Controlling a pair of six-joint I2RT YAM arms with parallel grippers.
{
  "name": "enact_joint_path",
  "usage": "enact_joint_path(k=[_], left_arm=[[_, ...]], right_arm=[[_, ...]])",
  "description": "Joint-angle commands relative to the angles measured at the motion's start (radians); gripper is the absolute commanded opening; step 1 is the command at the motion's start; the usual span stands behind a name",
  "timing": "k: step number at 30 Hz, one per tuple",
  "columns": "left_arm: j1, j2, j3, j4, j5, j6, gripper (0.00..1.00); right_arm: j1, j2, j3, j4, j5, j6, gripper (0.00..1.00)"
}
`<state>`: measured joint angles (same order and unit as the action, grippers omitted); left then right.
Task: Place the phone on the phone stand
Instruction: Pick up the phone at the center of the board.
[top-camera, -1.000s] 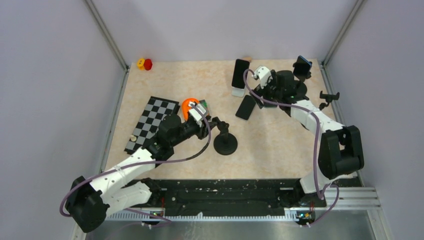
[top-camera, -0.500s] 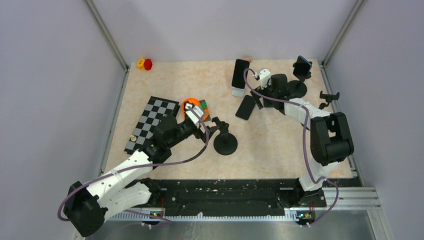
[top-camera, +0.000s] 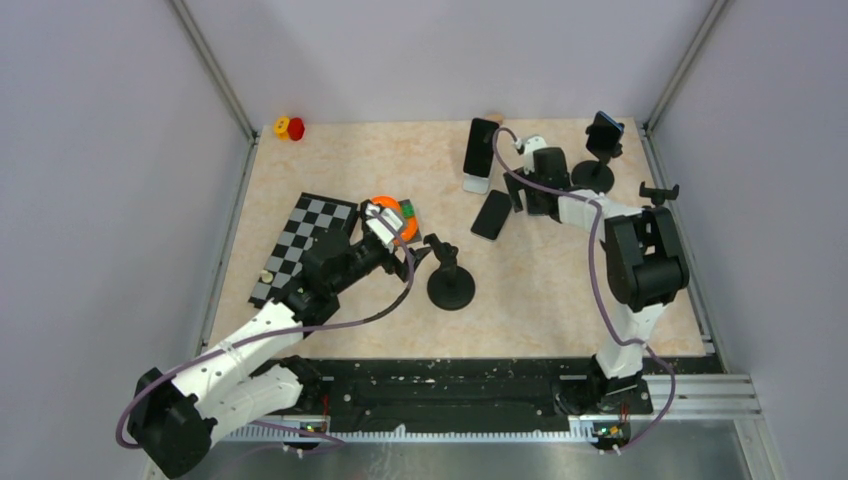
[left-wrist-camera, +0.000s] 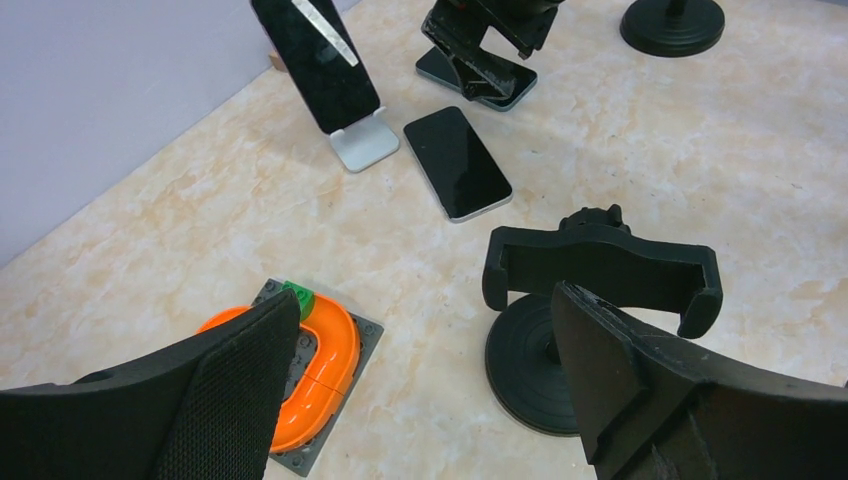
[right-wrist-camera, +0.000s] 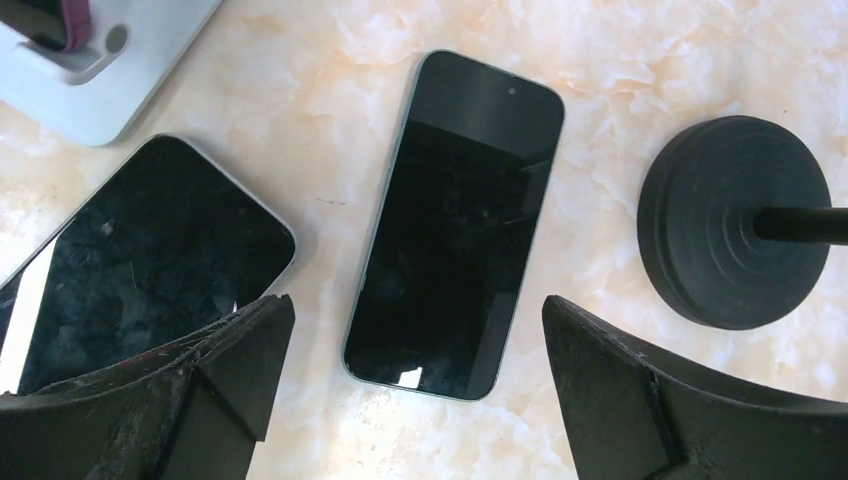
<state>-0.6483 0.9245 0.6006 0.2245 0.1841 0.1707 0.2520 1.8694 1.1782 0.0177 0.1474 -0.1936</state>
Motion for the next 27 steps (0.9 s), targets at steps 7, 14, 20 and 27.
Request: enact_joint_path(k=[7,14,20,27], left_arm=[[0.018,-0.012,0.061,-0.019,-0.018,0.020,0.99],[0.029,-0.018,0.100,-0.074,-0.055,0.020,0.99],[0.033,-0.033,0.107,-0.076,-0.084,0.030,0.99],[0.036,-0.041,0.119,-0.096,-0.074,0.030,0.99]], right_arm=[[-0.075,0.064,0.140,-0.049,-0.007,0.120,0.99],[-0.082,0.155,0.210,-0.093,-0.065,0.141,0.99],[-0.083,0.191,0.245,-0.113,-0.081,0.158,0.99],[-0.084,0.220,0.254,-0.130,-0.062,0.165,0.98]])
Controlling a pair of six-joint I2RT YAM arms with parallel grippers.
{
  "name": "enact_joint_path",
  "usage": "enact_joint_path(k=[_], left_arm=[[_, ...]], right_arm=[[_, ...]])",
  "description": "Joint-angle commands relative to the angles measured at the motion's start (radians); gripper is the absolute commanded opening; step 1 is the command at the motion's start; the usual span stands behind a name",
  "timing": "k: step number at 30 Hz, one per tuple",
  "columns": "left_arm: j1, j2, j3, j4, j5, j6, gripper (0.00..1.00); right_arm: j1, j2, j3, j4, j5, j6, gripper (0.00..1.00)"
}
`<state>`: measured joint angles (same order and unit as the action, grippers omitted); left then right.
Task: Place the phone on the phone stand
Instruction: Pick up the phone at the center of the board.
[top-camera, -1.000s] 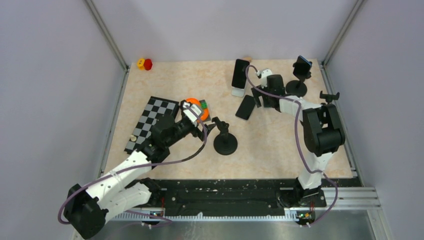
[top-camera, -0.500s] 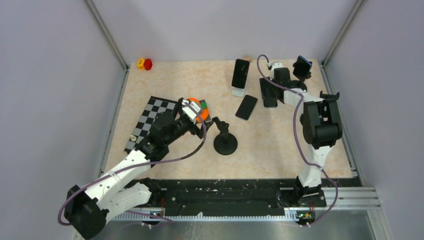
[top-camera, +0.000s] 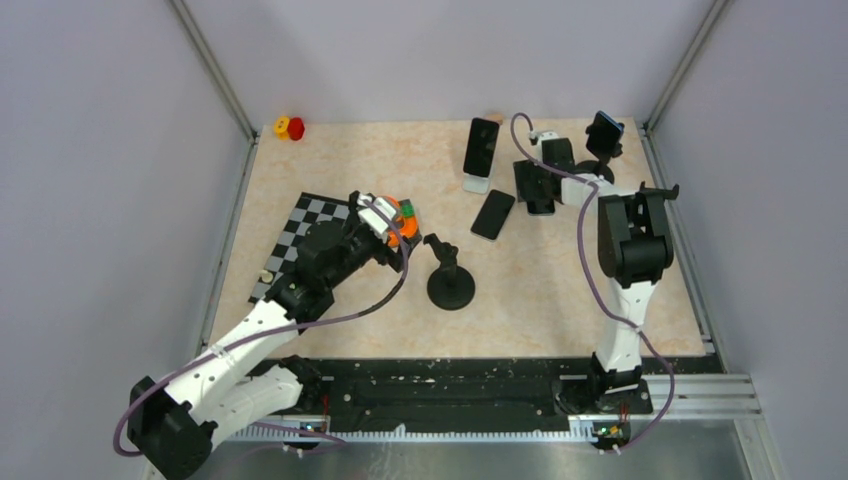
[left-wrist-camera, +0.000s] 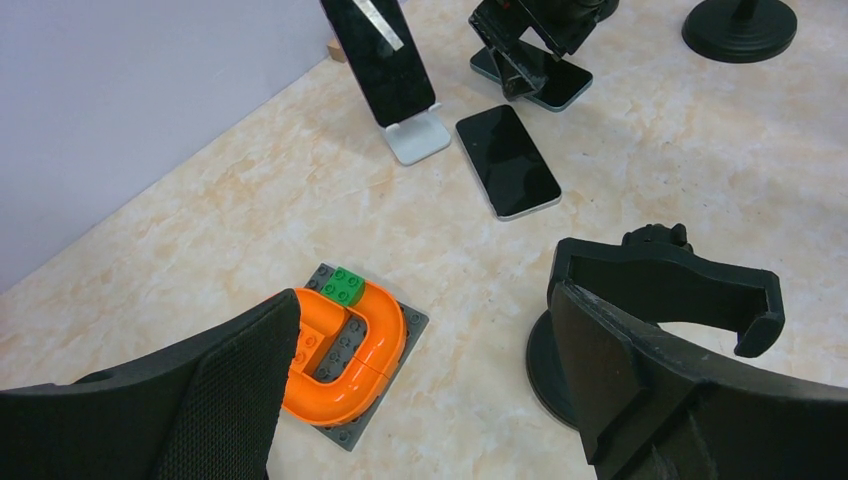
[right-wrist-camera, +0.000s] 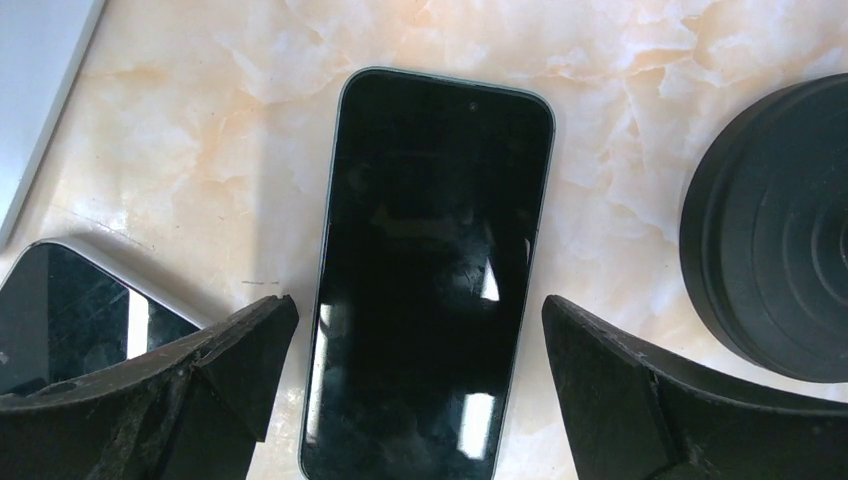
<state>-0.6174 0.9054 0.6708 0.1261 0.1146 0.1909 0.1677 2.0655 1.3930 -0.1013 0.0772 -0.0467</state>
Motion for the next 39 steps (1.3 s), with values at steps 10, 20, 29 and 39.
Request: enact_joint_path(k=[10,20,29,39], left_arm=[[0.013,-0.036,0.085,-0.034,-0.006,0.002,0.99],[0.026,-0.054,0.120,-0.060,-0.026,-0.002,0.99],[0.037,-0.065,0.137,-0.074,-0.023,-0.005,0.99],[0.043,-0.050,0.181,-0.101,-0.058,-0.018,0.99]], right_arm=[[-0.023,0.063,0.028,-0.024,-0.056,0.031,0.95],[-0.048,0.077,0.040,-0.053,-0.131,0.067,0.85],[-0.050,0.087,0.068,-0.101,-0.143,0.068,0.61],[-0.051,-0.025,0.045,-0.105,-0.224,-0.008,0.29]])
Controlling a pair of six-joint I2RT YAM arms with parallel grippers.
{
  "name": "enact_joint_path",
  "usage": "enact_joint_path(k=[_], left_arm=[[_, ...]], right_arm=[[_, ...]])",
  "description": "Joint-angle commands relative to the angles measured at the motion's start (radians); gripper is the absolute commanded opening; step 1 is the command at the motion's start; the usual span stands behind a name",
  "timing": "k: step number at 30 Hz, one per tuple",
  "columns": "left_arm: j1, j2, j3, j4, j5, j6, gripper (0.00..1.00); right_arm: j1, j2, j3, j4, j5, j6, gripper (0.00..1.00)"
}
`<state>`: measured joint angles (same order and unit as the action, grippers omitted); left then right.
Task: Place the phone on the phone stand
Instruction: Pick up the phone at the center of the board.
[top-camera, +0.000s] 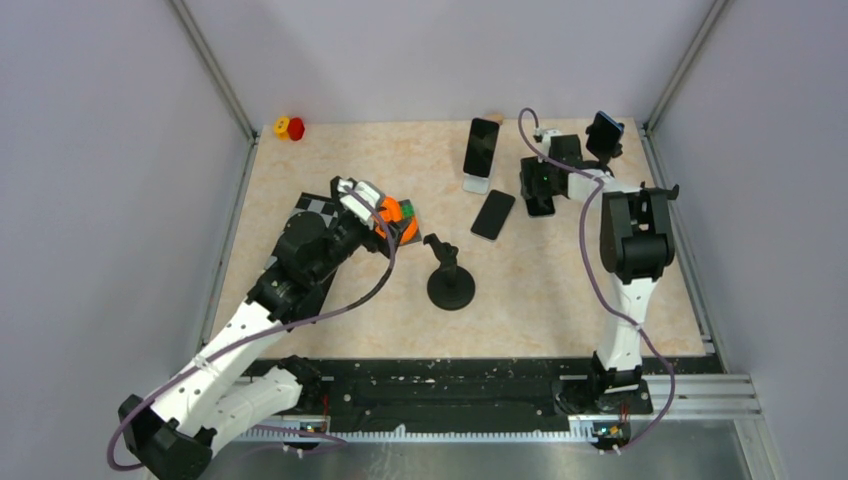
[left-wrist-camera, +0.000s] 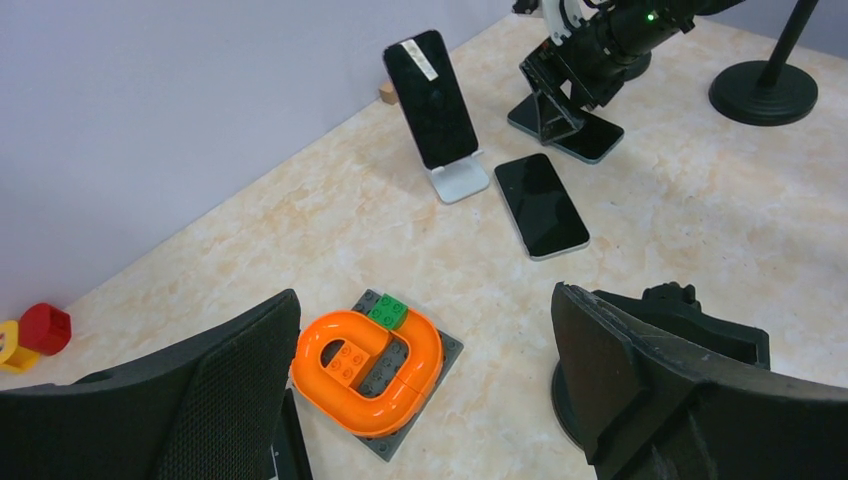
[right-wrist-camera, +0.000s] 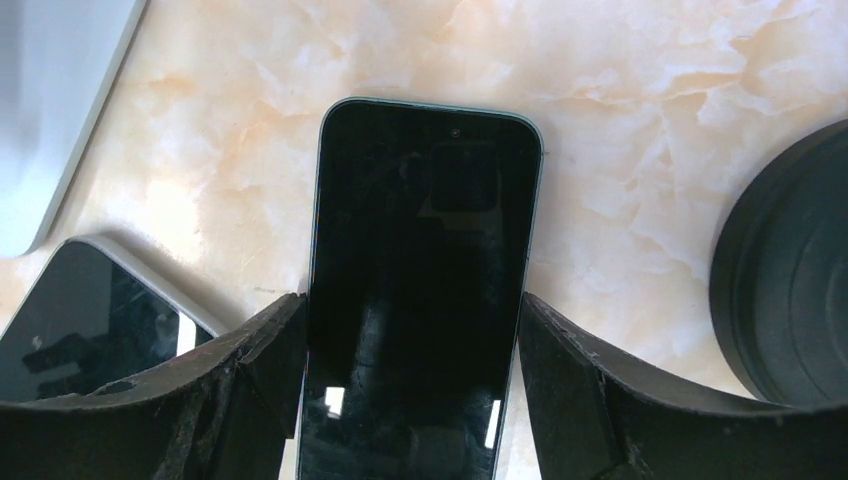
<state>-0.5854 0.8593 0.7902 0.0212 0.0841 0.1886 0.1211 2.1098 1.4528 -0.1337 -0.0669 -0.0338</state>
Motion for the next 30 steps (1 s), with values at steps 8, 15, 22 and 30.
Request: enact_joint_path(k=[8,15,22,30], left_arm=[[0.017,0.012,0.079,-0.007,-0.035,-0.022,0.99],[0.020,0.056,0.120,-0.017,-0.064,-0.040,0.99],[0.025,0.122,0.205,-0.065,-0.016,-0.081,0.99],[0.027,0.211,0.307,-0.089,0.077,-0.160,0.99]], right_arm=[[-0.003,-0.171,-0.048,-0.076,-0.088,-0.066,0.18],[-0.005,-0.254,-0.088,-0.075,-0.105,-0.088,0.13],[-0.003,-0.390,-0.150,-0.068,-0.173,-0.120,0.11],[-0.004,-0.560,-0.196,-0.062,-0.256,-0.134,0.10]])
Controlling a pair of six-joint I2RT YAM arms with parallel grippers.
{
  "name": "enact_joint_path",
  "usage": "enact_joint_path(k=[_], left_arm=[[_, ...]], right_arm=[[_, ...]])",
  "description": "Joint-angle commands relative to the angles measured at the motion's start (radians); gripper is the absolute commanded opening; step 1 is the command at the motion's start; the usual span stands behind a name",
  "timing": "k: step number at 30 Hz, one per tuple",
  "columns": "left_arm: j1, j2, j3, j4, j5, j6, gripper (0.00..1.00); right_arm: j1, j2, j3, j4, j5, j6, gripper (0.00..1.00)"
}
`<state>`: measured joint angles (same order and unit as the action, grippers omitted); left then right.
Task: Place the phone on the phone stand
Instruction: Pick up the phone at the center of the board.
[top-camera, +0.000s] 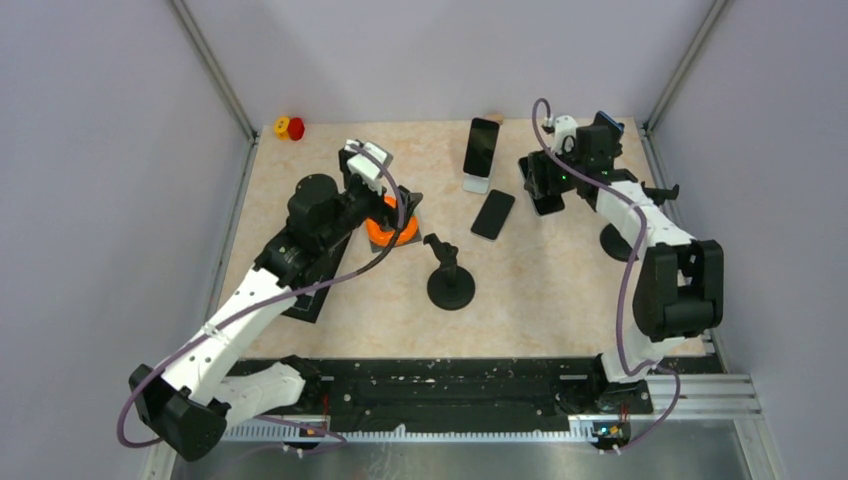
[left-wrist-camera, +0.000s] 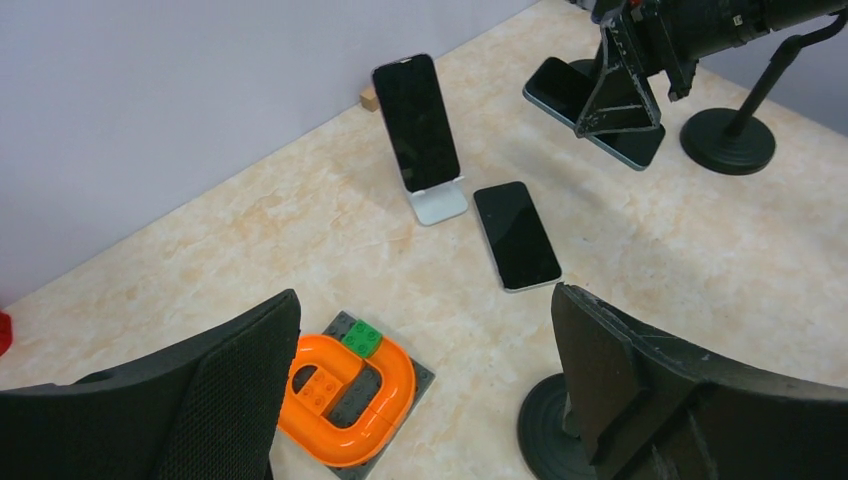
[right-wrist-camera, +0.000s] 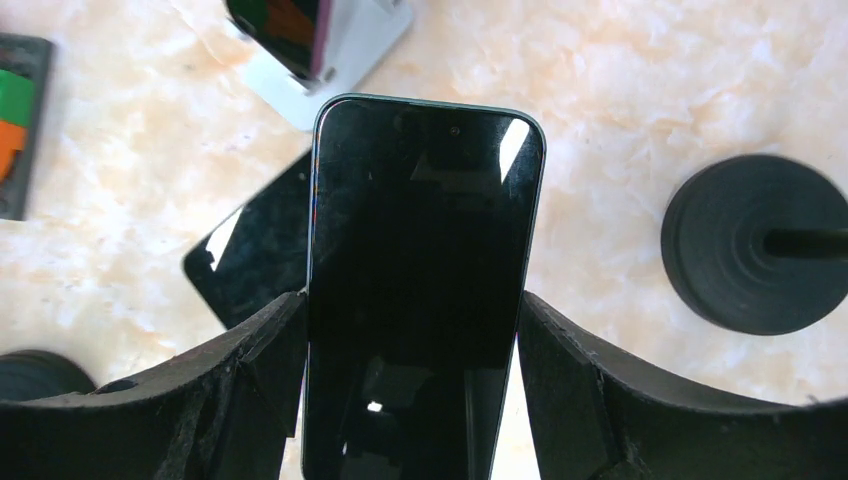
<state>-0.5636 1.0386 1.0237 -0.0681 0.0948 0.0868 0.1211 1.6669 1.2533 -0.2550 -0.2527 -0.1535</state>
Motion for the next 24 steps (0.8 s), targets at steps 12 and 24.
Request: enact_joint_path(k=[12,24], left_arm=[[0.009,0.218,0.235,-0.031,0.319,-0.266,0.99],[0.003,0.582,0.564,-0.005,0.513,-0.666,0.97]], right_arm=[[0.010,-0.326,-0.060,0.098,-0.257,0.035,0.08],[0.057,-0.423,-0.156,0.170,-0.342,0.042,0.06]])
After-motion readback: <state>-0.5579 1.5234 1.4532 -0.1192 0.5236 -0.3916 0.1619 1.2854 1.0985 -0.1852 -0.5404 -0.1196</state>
